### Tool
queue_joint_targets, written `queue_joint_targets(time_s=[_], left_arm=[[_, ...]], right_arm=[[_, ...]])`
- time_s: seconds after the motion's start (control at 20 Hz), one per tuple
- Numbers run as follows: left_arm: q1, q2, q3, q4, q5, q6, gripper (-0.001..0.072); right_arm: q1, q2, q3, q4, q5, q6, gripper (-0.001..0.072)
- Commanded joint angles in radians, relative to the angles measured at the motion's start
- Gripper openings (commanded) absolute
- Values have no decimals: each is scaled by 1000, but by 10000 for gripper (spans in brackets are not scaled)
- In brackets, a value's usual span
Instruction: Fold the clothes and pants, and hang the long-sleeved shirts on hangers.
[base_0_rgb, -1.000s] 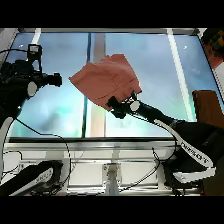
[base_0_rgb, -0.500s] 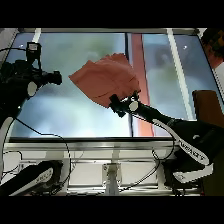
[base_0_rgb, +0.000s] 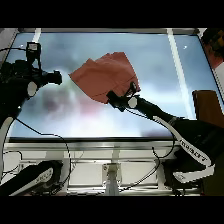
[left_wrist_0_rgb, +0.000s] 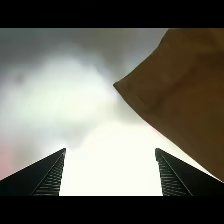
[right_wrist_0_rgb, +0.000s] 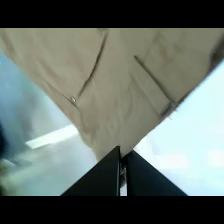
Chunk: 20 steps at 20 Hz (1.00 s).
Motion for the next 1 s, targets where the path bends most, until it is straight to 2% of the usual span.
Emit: queue_joint_targets(time_s=[0.0,0.15,0.4,0.5,0.7,0.8,0.95], left_arm=[[1,1,0,0,0,-26,641],[1,-1,-1,-3,-36,-30,641],[1,-26,-2,-16,-247,-23,642],[1,-51,-3,-121,-324,70,642],[1,-121,-3,-427,-452,337,642],[1,-161,-4,-501,-462,389,643],[1,-217,-4,-525,-484,435,642]], right_arm=[[-54,46,18,-196,245,-179,18],[-82,121,-2,-353,468,-270,17],[-81,332,-177,-418,534,-310,16],[-81,418,-269,-421,564,-309,16],[-81,562,-397,-422,570,-309,16],[-81,604,-412,-424,571,-309,17],[-81,623,-412,-430,558,-309,17]])
